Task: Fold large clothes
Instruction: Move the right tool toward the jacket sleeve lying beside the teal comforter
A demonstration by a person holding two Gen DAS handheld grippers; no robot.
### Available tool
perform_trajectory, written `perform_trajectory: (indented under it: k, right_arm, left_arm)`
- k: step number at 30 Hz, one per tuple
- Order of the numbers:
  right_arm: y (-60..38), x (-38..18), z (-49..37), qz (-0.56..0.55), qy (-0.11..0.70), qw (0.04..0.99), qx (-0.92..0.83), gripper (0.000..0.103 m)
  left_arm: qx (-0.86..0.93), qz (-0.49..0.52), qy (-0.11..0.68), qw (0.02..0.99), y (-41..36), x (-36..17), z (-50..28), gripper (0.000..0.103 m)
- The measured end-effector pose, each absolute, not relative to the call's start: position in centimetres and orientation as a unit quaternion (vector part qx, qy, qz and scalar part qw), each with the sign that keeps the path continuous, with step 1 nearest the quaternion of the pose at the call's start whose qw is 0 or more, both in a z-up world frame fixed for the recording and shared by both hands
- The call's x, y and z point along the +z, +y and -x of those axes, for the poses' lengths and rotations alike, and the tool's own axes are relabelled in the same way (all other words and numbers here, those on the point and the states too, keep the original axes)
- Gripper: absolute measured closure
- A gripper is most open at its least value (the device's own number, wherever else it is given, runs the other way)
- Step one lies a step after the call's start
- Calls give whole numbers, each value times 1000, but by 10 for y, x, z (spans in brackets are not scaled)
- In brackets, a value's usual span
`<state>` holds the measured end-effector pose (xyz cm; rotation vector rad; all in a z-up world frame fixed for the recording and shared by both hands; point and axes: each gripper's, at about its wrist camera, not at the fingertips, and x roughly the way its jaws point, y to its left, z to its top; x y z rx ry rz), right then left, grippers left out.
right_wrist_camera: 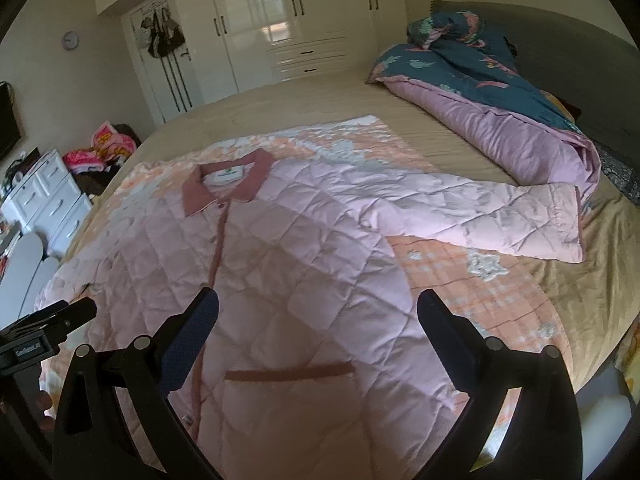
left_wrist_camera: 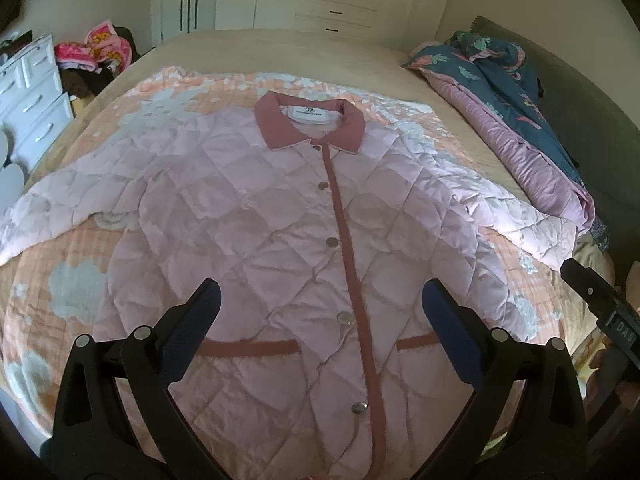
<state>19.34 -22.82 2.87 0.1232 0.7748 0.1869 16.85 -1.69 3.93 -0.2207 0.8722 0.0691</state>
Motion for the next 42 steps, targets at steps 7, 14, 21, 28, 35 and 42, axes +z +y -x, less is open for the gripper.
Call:
perform_trajectory:
  k: [7,14,21,28,35,42]
  right_arm:
    - [-257,30,-212,-77,371,923,61,4]
    - [-291,16,-236,-103,379,920,23,4]
    - [-325,-6,-253,-126,393,911,-14,4]
    - [-357,-30,-266,-152,406,900,-44,4]
    - [-390,-51,-280,-174,415,890,-74,4]
    - [-428,-77,-295,-191,432,874,-113,4]
  left_arm:
    - [26,106,428,897,-27,37,-193,9]
    - [23,100,441,892,-39,28,-221,9]
    - [10,104,455,884,-51,18,-243,9]
    - [6,97,462,881,-65,11,-262,9]
    - [9,86,470,878,-79,3,-283,9]
    - [12,92,464,881,-87,-4,-303,9]
